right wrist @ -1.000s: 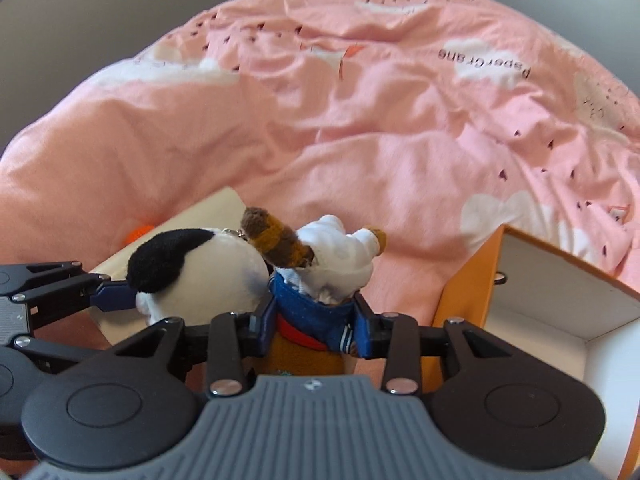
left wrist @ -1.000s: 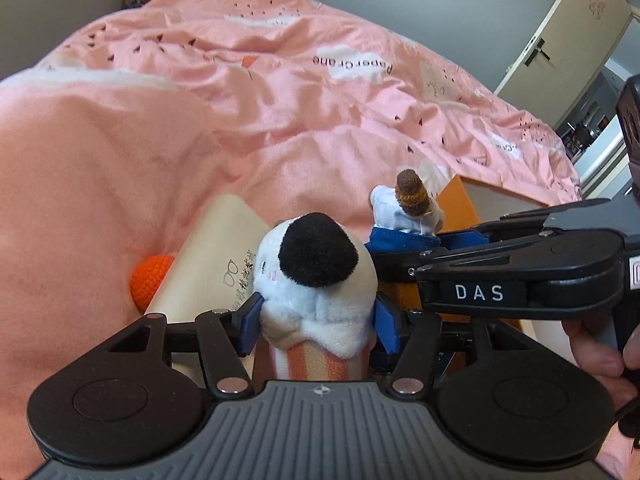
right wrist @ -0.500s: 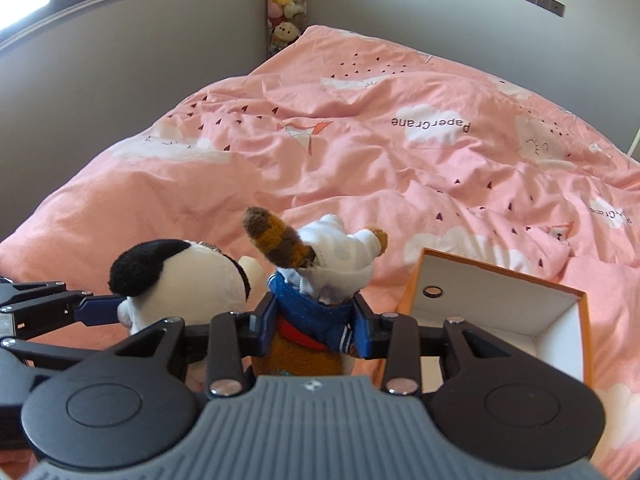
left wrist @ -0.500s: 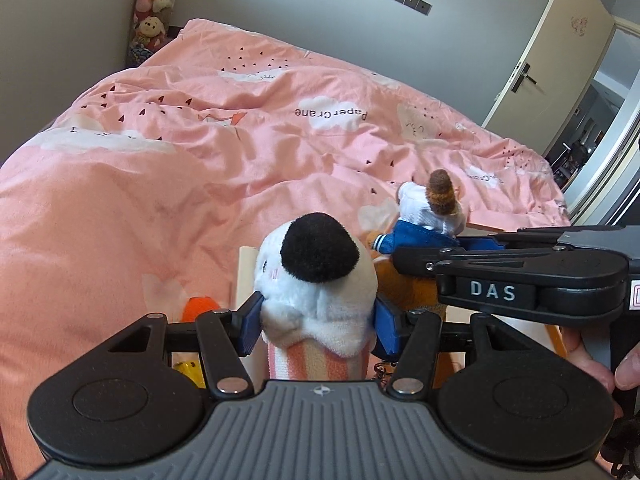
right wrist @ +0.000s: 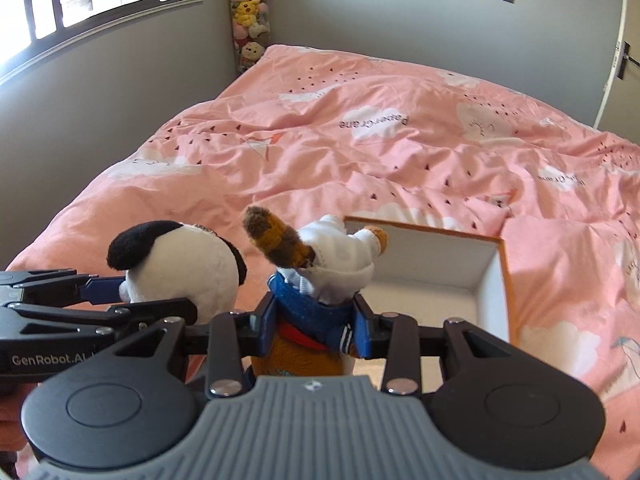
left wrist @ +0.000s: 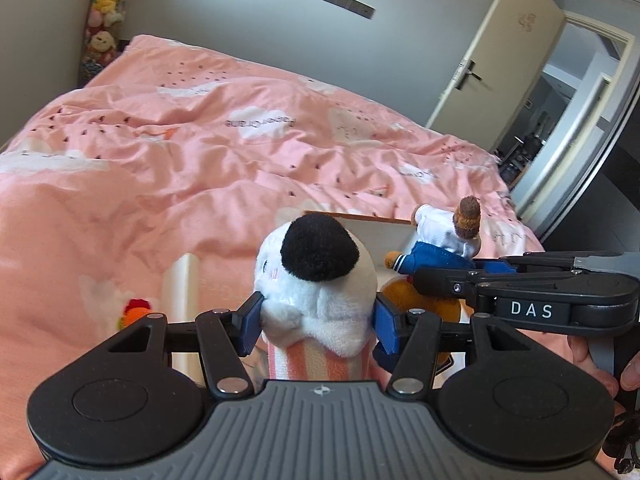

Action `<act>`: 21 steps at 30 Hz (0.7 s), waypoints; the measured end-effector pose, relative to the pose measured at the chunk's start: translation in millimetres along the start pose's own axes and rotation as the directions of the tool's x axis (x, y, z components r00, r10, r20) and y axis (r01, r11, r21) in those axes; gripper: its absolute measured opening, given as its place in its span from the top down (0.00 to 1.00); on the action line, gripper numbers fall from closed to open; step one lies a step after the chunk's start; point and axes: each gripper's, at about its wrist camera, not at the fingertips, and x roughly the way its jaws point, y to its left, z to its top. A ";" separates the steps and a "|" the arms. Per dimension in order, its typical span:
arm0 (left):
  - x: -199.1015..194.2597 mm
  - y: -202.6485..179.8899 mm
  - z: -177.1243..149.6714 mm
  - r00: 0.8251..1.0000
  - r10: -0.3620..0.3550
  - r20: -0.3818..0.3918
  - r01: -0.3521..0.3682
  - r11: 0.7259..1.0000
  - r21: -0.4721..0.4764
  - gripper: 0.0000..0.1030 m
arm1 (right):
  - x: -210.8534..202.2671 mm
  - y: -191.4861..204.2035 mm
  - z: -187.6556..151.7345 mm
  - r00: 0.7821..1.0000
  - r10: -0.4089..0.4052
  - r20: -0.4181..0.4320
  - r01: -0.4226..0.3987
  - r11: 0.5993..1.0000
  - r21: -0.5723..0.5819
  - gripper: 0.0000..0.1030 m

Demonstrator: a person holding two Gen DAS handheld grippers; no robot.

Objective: Organize objects
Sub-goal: 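Lift and carry both plush toys over the orange box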

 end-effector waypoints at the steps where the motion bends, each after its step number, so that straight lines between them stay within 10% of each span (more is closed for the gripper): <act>1: 2.3 -5.7 -0.9 1.000 -0.020 -0.009 0.020 1.000 0.005 0.37 | -3.5 -5.1 -3.7 1.000 -0.008 -0.007 0.008 1.000 0.006 0.61; 12: 59.7 -61.4 -13.0 0.959 -0.243 -0.144 0.249 0.968 0.024 0.37 | -15.0 -76.0 -36.8 0.987 -0.107 -0.120 0.113 0.992 0.047 0.61; 21: 123.0 -69.1 -32.3 0.927 -0.264 -0.265 0.263 0.964 -0.040 0.37 | 29.5 -105.1 -46.7 0.952 -0.121 -0.280 0.126 0.992 -0.002 0.61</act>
